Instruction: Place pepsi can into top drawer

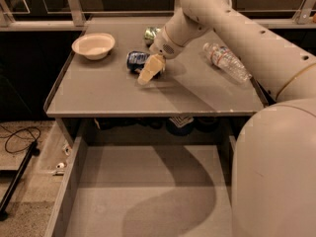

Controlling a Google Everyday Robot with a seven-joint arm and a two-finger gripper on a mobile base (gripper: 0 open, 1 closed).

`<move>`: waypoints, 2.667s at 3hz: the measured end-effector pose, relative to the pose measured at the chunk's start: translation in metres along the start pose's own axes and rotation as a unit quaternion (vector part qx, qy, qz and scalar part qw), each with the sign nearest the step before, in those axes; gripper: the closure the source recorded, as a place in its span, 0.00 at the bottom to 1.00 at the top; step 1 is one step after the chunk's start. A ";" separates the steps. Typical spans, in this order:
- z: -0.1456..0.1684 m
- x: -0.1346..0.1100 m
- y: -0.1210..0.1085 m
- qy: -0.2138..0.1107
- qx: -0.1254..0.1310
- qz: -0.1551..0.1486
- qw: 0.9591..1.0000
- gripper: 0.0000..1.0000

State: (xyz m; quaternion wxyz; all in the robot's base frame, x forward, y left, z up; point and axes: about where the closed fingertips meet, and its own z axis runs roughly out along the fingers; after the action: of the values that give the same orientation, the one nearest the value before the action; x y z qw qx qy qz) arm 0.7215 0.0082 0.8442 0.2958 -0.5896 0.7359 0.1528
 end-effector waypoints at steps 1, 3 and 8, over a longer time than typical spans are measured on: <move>0.000 0.000 0.000 0.000 0.000 0.000 1.000 0.41; 0.000 0.000 0.000 0.000 0.000 0.000 1.000 0.89; -0.101 0.009 0.042 -0.062 0.042 -0.010 0.997 1.00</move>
Offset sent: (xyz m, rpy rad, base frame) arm 0.0000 0.0000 0.0000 0.0000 0.0000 0.0000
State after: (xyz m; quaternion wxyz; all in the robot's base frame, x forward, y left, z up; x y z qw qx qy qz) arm 0.6542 -0.0458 0.9123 0.3672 -0.5732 0.7159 0.1552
